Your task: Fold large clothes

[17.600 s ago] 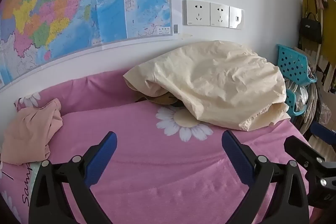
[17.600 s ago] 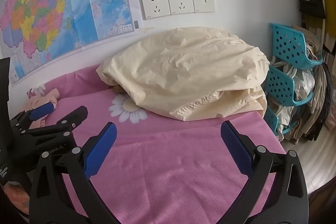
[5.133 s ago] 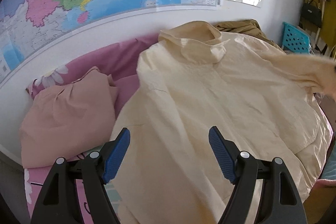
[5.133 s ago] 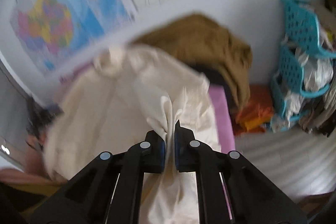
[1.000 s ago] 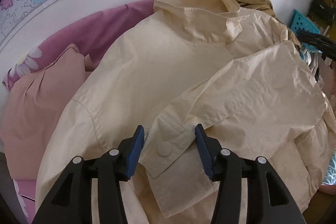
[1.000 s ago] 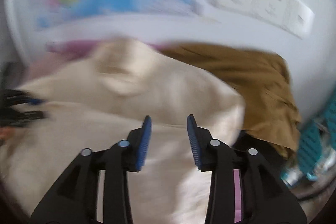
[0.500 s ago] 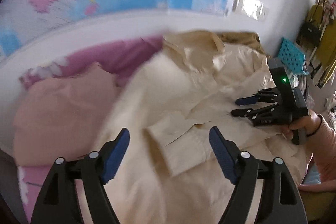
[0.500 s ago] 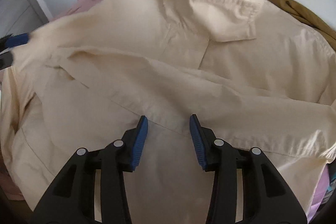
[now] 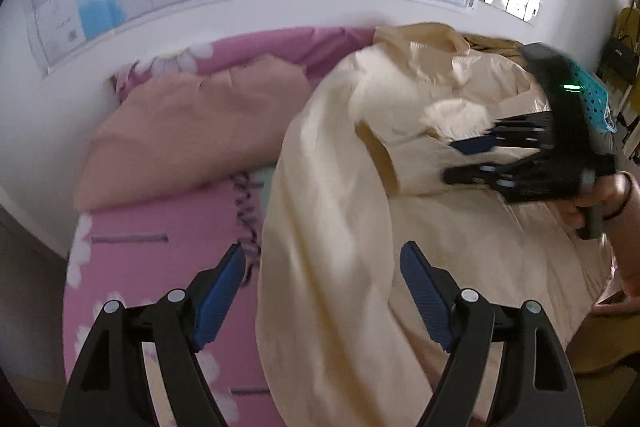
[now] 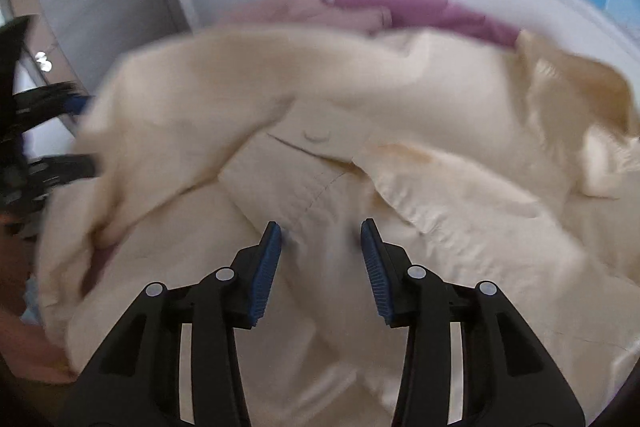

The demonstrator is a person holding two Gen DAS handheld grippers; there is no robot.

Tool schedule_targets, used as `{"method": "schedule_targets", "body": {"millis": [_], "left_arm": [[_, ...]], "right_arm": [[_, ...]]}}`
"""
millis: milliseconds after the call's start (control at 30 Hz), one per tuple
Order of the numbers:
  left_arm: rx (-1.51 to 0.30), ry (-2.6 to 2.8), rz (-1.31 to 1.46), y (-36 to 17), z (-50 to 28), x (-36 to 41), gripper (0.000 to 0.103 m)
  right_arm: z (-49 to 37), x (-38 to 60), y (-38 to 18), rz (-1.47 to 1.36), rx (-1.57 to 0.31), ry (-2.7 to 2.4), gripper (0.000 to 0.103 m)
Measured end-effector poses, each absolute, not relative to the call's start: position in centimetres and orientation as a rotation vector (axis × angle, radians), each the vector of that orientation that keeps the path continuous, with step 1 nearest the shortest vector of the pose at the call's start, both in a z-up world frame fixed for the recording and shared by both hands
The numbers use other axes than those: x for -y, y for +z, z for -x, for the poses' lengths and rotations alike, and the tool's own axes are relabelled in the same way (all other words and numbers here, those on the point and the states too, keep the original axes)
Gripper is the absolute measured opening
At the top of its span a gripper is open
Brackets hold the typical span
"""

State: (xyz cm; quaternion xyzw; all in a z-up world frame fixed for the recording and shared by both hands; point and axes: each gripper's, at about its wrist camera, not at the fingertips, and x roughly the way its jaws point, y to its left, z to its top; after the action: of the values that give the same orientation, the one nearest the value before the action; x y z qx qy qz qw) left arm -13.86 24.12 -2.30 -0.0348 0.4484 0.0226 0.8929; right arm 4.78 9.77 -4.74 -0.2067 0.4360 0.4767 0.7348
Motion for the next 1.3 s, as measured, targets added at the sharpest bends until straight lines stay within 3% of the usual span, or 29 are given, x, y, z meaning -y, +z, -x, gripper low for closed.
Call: {"method": "schedule_targets", "body": {"millis": [33,100,133,167,200,300,600,667,800,833,867,900,933,967,1133,1233,1300], "left_arm": [[-0.938,0.043,0.077,-2.6,14.2,-24.0,0.072],[-0.963,0.039,0.057,-3.4,14.7,-23.7,0.04],[-0.97,0.038,0.052,-3.6,14.9,-23.7,0.033],[-0.976,0.031,0.064,-3.7,15.0,-24.0,0.019],[-0.974,0.029,0.095,-3.6,15.2,-24.7,0.012],[-0.934,0.037,0.156,-2.5,15.7,-26.4,0.008],[-0.89,0.0,0.207,0.0,15.3,-27.9,0.007],[-0.896,-0.005,0.205,0.1,15.1,-27.7,0.007],[-0.906,-0.005,0.198,0.3,14.9,-27.5,0.007],[-0.909,-0.008,0.201,0.4,14.8,-27.5,0.007],[-0.912,-0.012,0.21,0.5,14.7,-27.5,0.007],[-0.917,-0.018,0.215,0.6,14.6,-27.6,0.007],[-0.918,-0.029,0.221,0.8,14.5,-27.5,0.007],[-0.905,-0.034,0.221,1.3,14.5,-27.4,0.007],[-0.824,-0.12,0.235,5.5,13.6,-26.2,0.008],[-0.751,-0.198,0.272,8.7,12.4,-25.0,0.02],[-0.688,-0.239,0.303,10.7,11.6,-24.4,0.045]], "right_arm": [[-5.4,-10.2,-5.6,0.444,-0.993,1.026,0.043],[-6.1,-10.1,-6.0,0.388,-1.024,1.018,0.043],[-6.0,-9.8,-5.6,0.368,-1.02,1.02,0.043],[-5.7,-9.5,-5.0,0.358,-1.005,1.032,0.043],[-4.7,-8.7,-4.3,0.353,-0.987,1.048,0.043],[-1.6,-7.5,-1.8,0.334,-0.921,1.18,0.051],[9.2,-11.9,-3.2,0.317,-1.038,1.657,0.068],[10.5,-13.6,-4.3,0.317,-1.058,1.672,0.079],[11.3,-15.1,-5.6,0.243,-1.102,1.658,0.078],[11.6,-14.7,-5.8,0.235,-1.118,1.648,0.062],[11.5,-14.9,-6.0,0.222,-1.138,1.652,0.03],[11.3,-14.9,-6.0,0.209,-1.156,1.673,0.017],[11.2,-14.7,-5.6,0.206,-1.155,1.682,0.01],[10.9,-13.9,-4.5,0.221,-1.118,1.687,0.006],[7.8,-8.2,2.6,0.167,-0.957,1.685,0.005],[4.5,-3.0,7.9,0.106,-0.852,1.603,0.004],[1.9,-0.5,10.4,0.087,-0.804,1.521,0.004]]}}
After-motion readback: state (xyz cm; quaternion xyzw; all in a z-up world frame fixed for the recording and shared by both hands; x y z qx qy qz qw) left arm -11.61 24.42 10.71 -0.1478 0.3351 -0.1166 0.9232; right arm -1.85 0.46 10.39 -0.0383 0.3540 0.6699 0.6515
